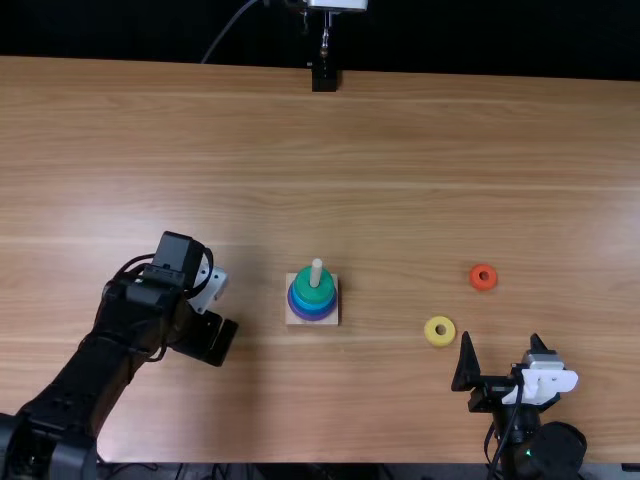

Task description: Build the Hanoi tower: stack the rings onto the peg from bottom to top in this color order: purple, dark blue, light blue, dark green, light green, yellow, orange.

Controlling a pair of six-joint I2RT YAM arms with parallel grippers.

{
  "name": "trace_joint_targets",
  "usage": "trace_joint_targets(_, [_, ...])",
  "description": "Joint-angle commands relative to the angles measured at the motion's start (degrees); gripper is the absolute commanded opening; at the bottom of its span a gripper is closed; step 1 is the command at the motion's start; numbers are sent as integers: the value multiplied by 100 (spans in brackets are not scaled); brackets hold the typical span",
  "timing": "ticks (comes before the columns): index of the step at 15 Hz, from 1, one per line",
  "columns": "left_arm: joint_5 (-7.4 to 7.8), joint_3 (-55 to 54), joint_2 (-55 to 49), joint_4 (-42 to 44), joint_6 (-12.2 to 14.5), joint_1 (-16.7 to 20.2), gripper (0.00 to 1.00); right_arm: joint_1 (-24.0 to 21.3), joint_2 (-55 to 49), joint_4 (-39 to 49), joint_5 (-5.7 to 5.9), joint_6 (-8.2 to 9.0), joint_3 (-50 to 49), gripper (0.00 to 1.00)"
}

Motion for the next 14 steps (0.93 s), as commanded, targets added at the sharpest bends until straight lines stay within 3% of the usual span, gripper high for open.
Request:
trace_joint_targets(1, [5,-24,148,30,50,-28,100,-59,-73,-420,-49,10,-366,100])
trace_joint_targets(6, [15,2,297,705,40,-37,100,-59,-73,-420,-49,10,-366,100])
trace_joint_targets(12, [15,2,447,716,40,-28,100,-59,-73,-420,-49,10,-366,100])
trace_joint_targets(13, [26,2,447,716,40,-28,95,-59,-73,-420,-49,10,-366,100])
trace_joint_targets(14, [47,2,447,716,40,-20,82,-59,-73,-420,-49,10,-366,100])
